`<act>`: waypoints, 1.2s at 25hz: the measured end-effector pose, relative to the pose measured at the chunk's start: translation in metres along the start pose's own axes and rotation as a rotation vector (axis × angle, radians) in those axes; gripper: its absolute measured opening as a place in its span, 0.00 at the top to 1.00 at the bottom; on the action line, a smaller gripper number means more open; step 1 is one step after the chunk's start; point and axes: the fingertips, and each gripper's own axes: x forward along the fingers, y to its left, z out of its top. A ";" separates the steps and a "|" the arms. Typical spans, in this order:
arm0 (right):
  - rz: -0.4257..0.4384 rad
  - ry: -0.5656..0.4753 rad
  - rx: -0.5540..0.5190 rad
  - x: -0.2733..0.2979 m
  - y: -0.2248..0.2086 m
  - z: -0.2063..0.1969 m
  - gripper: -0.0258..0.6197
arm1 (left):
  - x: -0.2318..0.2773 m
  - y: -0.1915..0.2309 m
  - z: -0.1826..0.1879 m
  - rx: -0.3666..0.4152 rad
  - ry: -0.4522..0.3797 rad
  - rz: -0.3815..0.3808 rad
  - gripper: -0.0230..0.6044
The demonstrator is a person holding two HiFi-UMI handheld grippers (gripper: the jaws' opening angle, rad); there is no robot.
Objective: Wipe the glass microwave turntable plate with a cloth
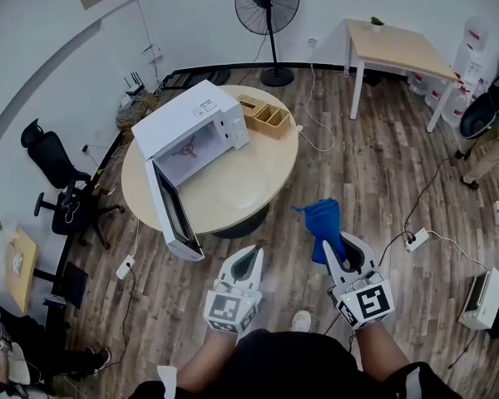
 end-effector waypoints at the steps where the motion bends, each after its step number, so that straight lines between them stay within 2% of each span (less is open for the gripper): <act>1: 0.013 0.004 0.001 0.006 -0.003 -0.001 0.85 | 0.004 0.004 0.000 -0.004 -0.001 0.016 0.96; 8: 0.078 0.024 -0.003 0.058 -0.011 -0.009 0.85 | 0.024 0.043 -0.002 -0.015 -0.003 0.096 0.95; 14: 0.123 0.019 -0.015 0.122 -0.013 -0.011 0.85 | 0.049 0.096 0.003 0.006 -0.018 0.146 0.96; 19: 0.174 0.022 -0.005 0.183 -0.007 -0.010 0.85 | 0.071 0.151 -0.004 -0.013 0.010 0.191 0.95; 30: 0.243 0.046 -0.054 0.291 0.028 -0.011 0.85 | 0.088 0.245 0.011 -0.010 -0.036 0.226 0.96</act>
